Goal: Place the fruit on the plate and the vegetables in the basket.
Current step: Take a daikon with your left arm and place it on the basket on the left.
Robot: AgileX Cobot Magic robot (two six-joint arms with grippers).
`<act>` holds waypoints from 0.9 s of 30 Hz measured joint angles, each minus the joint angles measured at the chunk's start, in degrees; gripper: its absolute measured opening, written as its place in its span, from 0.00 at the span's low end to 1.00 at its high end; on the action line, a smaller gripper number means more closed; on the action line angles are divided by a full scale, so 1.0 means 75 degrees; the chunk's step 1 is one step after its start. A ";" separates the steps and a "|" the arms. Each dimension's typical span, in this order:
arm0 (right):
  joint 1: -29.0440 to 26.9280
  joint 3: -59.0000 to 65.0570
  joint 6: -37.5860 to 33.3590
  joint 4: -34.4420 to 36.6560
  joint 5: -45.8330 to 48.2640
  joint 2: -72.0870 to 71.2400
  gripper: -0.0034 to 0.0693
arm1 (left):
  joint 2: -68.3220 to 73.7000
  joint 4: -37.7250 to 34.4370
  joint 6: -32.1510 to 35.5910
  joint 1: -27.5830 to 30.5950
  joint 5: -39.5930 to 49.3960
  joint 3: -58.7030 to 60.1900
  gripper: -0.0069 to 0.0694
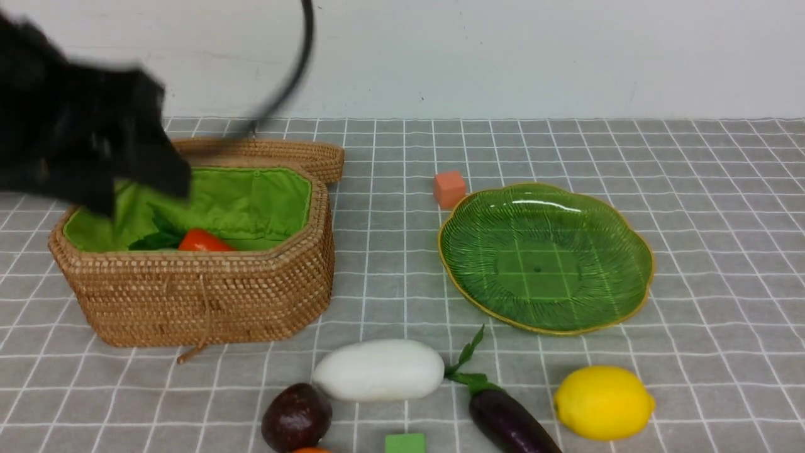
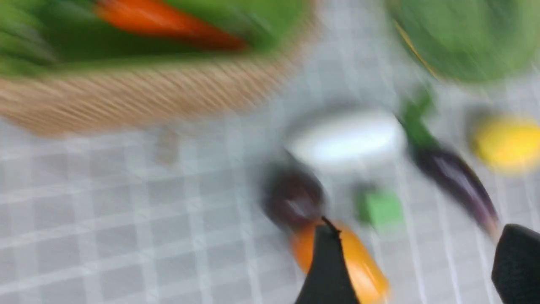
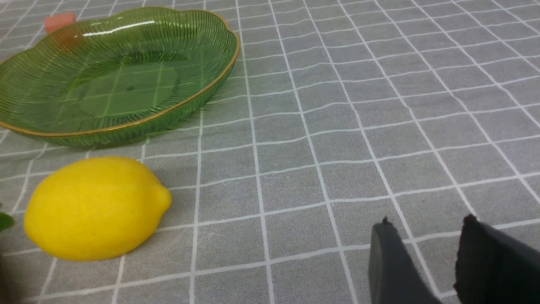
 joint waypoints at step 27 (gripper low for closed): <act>0.0000 0.0000 0.0000 0.0000 0.0000 0.0000 0.38 | 0.4244 0.2454 0.4849 -0.3447 -0.4152 0.0819 0.73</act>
